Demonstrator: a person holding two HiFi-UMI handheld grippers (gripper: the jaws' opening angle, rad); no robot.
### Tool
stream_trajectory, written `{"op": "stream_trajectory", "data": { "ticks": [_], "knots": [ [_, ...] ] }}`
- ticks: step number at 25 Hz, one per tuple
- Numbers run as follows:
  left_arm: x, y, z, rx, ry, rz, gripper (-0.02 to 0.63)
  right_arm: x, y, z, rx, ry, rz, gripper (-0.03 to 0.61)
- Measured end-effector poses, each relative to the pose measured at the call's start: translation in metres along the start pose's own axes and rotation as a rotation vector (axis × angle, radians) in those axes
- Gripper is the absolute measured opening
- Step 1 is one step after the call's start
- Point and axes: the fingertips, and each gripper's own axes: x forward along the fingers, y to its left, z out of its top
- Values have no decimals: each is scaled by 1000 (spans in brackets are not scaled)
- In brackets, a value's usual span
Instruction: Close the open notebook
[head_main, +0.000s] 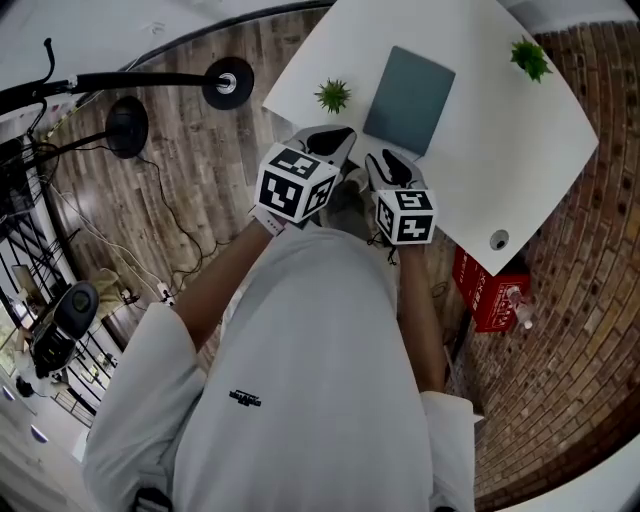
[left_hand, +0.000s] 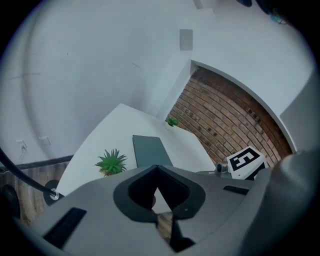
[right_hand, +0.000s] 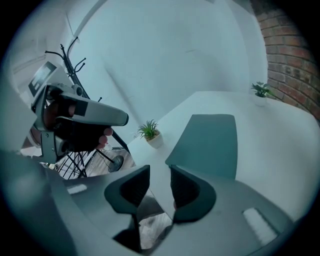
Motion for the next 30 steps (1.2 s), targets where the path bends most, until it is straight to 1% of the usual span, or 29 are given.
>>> {"op": "stream_trajectory", "data": {
  "ticks": [4,7,8,11,15,16,18,24,30],
  "knots": [
    [-1,-15,2,16,-10,-11,3,-21,-2,6,-40,-42,-6,140],
    [-5,-26,3,32,-20,-19,3,-40,-9,12,-78,-65,-33,140],
    [-6,-30,4,36,-24,-20,3,-46,-13,15,-78,-73,-46,138],
    [-11,-40,6,44,-40,-20,3,-67,-27,24,-64,-111,-95,93],
    [-18,-59,8,57,-64,-27,3,-102,-44,36,-52,-175,-139,72],
    [-20,-63,8,60,-71,-28,3,-110,-48,40,-51,-192,-150,61],
    [-23,-69,9,61,-83,-28,3,-126,-55,48,-53,-222,-174,13],
    [-39,-79,13,45,-134,-12,3,-173,-64,68,-44,-316,-201,-5],
    [-55,-79,24,65,-181,-3,3,-219,-64,91,-40,-451,-237,-5]
  ]
}}
